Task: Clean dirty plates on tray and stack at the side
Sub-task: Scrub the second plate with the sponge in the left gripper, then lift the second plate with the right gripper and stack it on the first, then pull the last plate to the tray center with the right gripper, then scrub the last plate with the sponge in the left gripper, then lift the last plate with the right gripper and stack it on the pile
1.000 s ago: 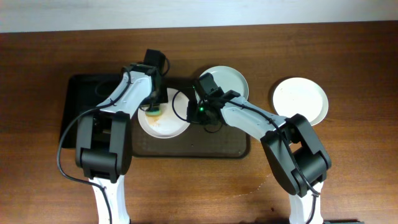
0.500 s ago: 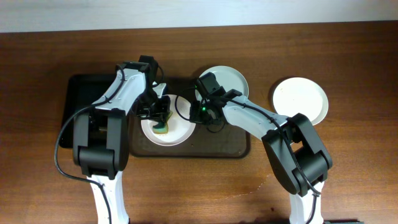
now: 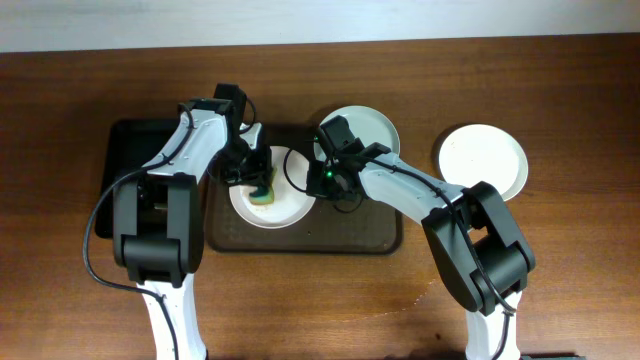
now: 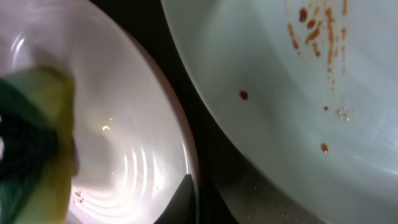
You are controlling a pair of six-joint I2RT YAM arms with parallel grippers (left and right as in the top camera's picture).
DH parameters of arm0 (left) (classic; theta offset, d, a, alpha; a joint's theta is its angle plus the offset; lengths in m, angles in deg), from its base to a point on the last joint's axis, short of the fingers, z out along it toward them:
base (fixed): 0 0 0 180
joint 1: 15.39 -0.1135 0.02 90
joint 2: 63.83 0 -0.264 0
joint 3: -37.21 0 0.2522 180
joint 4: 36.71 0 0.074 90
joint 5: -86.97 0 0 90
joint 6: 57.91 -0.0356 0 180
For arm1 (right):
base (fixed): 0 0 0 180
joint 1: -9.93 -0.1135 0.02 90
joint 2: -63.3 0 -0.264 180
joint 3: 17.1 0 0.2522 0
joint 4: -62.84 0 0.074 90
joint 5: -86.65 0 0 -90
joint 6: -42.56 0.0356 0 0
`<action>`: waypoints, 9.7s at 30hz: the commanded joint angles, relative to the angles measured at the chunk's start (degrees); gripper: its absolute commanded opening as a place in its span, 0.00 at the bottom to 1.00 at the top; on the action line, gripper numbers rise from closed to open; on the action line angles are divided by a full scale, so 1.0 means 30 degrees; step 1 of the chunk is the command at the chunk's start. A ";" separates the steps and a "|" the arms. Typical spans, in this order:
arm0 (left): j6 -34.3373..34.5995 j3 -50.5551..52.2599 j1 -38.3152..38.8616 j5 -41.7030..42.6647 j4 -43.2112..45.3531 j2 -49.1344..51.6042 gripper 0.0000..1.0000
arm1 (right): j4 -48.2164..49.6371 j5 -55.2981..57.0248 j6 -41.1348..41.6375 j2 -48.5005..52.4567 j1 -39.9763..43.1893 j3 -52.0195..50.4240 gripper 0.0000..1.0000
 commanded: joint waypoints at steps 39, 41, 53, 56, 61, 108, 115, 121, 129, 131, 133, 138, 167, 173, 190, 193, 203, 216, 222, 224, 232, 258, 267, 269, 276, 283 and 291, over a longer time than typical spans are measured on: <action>0.2492 -0.9464 -0.1173 -0.4452 -0.3009 0.0095 0.01 | -0.0474 -0.1581 -0.2106 0.0401 -0.0022 0.0823 0.04; 0.2492 -0.9464 -0.1173 -0.4889 -0.3140 0.0095 0.01 | -0.2827 -0.0495 -0.3854 -0.0699 0.0007 0.2331 0.04; 0.2499 -0.9464 -0.1173 -0.5049 -0.3126 0.0095 0.01 | -0.6171 1.0921 -0.5697 -0.4306 -0.0204 0.4554 0.04; 0.2499 -0.9464 -0.1173 -0.5064 -0.3082 0.0095 0.01 | -0.6178 1.5169 -0.5799 -0.4371 -0.1515 0.4554 0.04; 0.2506 -0.9464 -0.1173 -0.5559 -0.3038 0.0095 0.01 | -0.6186 2.4166 -0.6193 -0.4371 -0.5224 0.4554 0.04; 0.2506 -0.9464 -0.1778 -0.5544 -0.2973 0.0095 0.01 | -0.4794 0.1770 -0.5552 -0.5901 1.7449 -0.1960 0.59; 0.2506 -0.9464 -0.1778 -0.5544 -0.2987 0.0095 0.01 | -0.4371 0.3053 -0.0911 -0.5384 0.8626 -0.0270 0.43; 0.2506 -0.9464 -0.1770 -0.5537 -0.3016 0.0095 0.01 | -0.3993 0.3934 0.0262 -0.2339 0.5238 -0.0306 0.33; 0.2506 -0.9464 -0.1778 -0.5544 -0.3198 0.0095 0.01 | -0.4532 0.1785 0.0838 -0.1144 0.4510 -0.0306 0.04; 0.2506 -0.9464 -0.1778 -0.5544 -0.3213 0.0095 0.01 | -0.4728 0.0874 0.0743 -0.1144 0.3694 -0.0299 0.04; 0.2506 -0.9464 -0.1778 -0.5544 -0.3206 0.0095 0.01 | -0.4816 0.0678 0.0233 -0.1158 0.2885 -0.0248 0.04; 0.2506 -0.9464 -0.1778 -0.5544 -0.3213 0.0095 0.01 | -0.6535 0.0678 -0.3373 -0.1158 0.2922 0.2834 0.43; 0.2076 -0.6477 0.0838 -0.5523 -0.2958 0.0095 0.01 | -0.5122 -0.1260 -0.0583 0.2929 0.2849 0.3359 0.04; 0.0663 -0.1778 0.1545 -0.3439 0.1362 0.0095 0.01 | -0.4692 -0.1260 -0.0670 0.2929 0.2892 0.3351 0.04; 0.2601 0.1275 0.1392 -0.7104 0.5872 0.0087 0.01 | -0.4641 -0.1348 -0.0962 0.2929 0.2892 0.3351 0.04; 0.2397 0.1275 0.1056 -0.6368 0.3956 0.0087 0.01 | -0.4634 -0.1348 -0.0962 0.2929 0.2892 0.3351 0.04; -0.3657 0.2157 0.2339 -0.0969 0.2973 0.0095 0.01 | -0.4641 -0.1348 -0.0969 0.2929 0.2892 0.3351 0.04; 0.3548 0.2025 0.2361 -1.3121 0.8276 0.0087 0.01 | -0.4641 -0.1333 -0.1035 0.2929 0.2892 0.3351 0.04; 0.3133 0.0903 0.2368 -1.1635 0.7723 0.0073 0.01 | -0.4641 -0.1333 -0.1115 0.2929 0.2892 0.3351 0.04; 0.1625 0.0838 0.2353 -0.7053 0.6273 0.0073 0.01 | -0.4634 -0.1333 -0.1107 0.2929 0.2892 0.3351 0.04; -0.0860 0.0838 0.2040 0.6156 0.6878 0.0073 0.01 | -0.4641 -0.1348 -0.1173 0.2929 0.2892 0.3351 0.04; 0.0699 -0.5421 -0.2973 -0.2047 0.1290 0.0058 0.01 | -0.8641 1.7150 -0.6120 -0.4175 -0.0240 0.4546 0.04; 0.0699 -0.5406 -0.2973 -0.2047 0.1246 0.0058 0.01 | -1.0265 3.1379 -0.2973 -0.4044 -0.5668 0.4481 0.04; 0.0699 -0.5406 -0.2973 -0.2047 0.1173 0.0058 0.01 | -1.0309 3.3332 -0.2936 -0.4044 -0.6368 0.4481 0.04; 0.0699 -0.5406 -0.2973 -0.2055 0.0991 0.0058 0.01 | -1.0673 3.2975 -0.2011 -0.4131 -0.6805 0.4481 0.04; 0.0699 -0.5406 -0.2973 -0.2055 0.0991 0.0058 0.01 | -1.2706 1.7092 -0.2164 -0.5778 -0.0721 0.4481 0.04; 0.0699 -0.5406 -0.2973 -0.2055 0.0991 0.0058 0.01 | -1.2728 0.7745 -0.4707 -0.5872 1.1548 0.4401 0.04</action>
